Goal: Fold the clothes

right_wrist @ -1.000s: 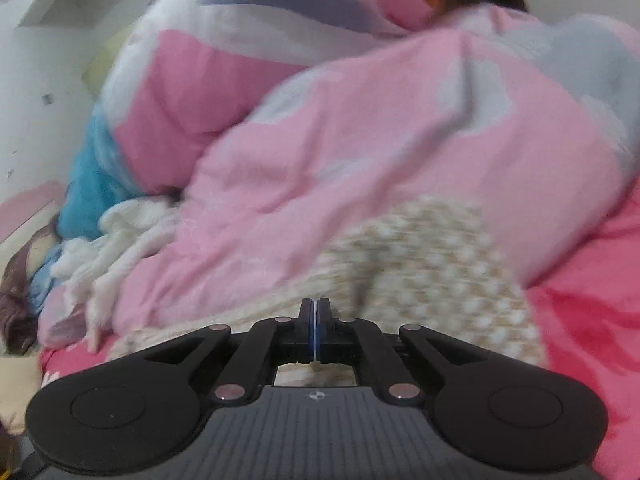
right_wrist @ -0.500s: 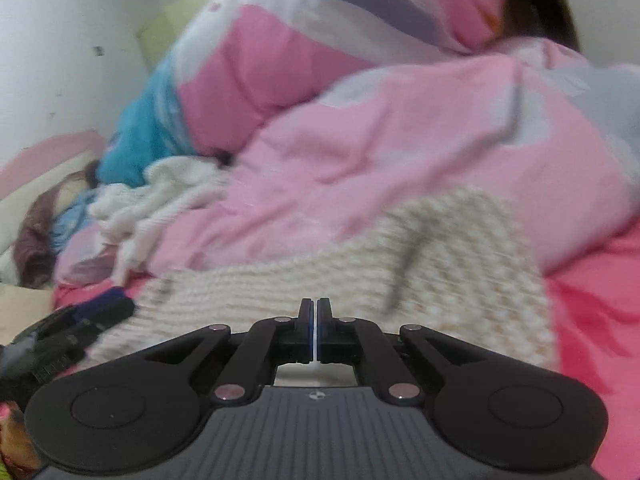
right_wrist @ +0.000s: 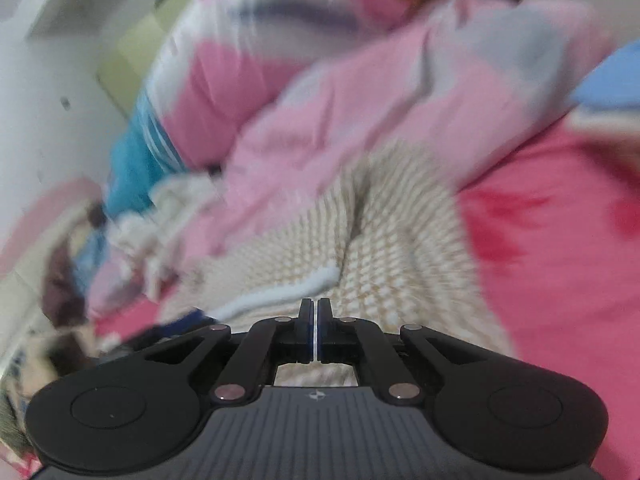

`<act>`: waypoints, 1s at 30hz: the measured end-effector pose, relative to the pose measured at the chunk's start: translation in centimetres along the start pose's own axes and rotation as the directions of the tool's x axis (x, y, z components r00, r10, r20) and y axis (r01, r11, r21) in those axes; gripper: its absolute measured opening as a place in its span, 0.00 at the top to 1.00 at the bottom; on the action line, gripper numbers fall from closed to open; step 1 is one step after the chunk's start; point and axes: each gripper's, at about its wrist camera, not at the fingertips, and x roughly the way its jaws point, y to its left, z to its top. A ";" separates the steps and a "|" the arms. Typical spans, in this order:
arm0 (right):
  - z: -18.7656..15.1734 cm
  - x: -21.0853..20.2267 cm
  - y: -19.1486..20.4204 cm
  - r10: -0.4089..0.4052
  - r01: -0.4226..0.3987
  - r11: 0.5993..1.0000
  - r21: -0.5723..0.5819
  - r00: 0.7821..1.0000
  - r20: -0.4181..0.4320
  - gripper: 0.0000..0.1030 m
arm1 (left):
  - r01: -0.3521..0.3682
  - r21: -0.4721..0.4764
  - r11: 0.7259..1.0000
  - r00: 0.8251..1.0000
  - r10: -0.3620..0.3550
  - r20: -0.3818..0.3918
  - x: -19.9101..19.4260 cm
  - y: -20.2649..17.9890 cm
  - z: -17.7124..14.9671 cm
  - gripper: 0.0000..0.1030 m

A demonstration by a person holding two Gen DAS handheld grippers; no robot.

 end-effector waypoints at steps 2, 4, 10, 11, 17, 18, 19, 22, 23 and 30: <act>0.8 -7.7 1.5 -0.051 0.057 0.996 -0.063 0.995 0.084 1.00 | -0.003 -0.030 1.000 1.000 0.004 0.006 -1.8 -0.5 0.7 0.58; 0.6 -15.4 3.4 -0.121 0.150 0.976 -0.155 0.976 0.181 1.00 | 0.001 -0.056 0.998 1.000 0.000 0.012 -3.9 -1.1 1.5 0.56; -3.4 -32.9 8.1 -0.225 0.338 0.887 -0.315 0.911 0.346 0.98 | -0.005 -0.037 0.999 1.000 0.005 0.007 -13.9 -4.0 2.8 0.50; -4.5 -34.4 8.8 -0.236 0.355 0.872 -0.337 0.908 0.347 0.96 | 0.006 -0.055 0.998 1.000 -0.006 -0.004 -15.6 -4.4 2.6 0.49; -12.6 -32.4 8.6 -0.184 0.247 0.906 -0.343 0.961 0.205 0.80 | 0.035 -0.035 0.999 0.995 -0.038 -0.096 -21.3 -8.6 -2.9 0.49; -14.2 -30.4 8.1 -0.189 0.236 0.911 -0.338 0.968 0.167 0.80 | 0.032 -0.013 0.999 0.993 -0.034 -0.115 -21.7 -9.5 -4.3 0.49; -15.5 -28.2 7.6 -0.198 0.232 0.916 -0.326 0.971 0.135 0.80 | 0.030 0.005 1.000 0.991 -0.029 -0.134 -21.9 -10.4 -5.8 0.49; -18.1 -22.2 6.4 -0.206 0.216 0.933 -0.287 0.976 0.063 0.81 | 0.012 0.028 1.000 0.983 -0.006 -0.182 -22.1 -12.0 -9.6 0.49; -18.6 -20.4 6.1 -0.216 0.223 0.934 -0.280 0.975 0.054 0.80 | -0.020 0.043 0.999 0.981 0.028 -0.191 -22.1 -12.4 -10.6 0.49; -22.3 -14.5 5.0 -0.316 0.307 0.897 -0.317 0.948 0.025 0.80 | -0.101 0.057 0.993 0.978 0.110 -0.178 -23.5 -13.2 -14.4 0.49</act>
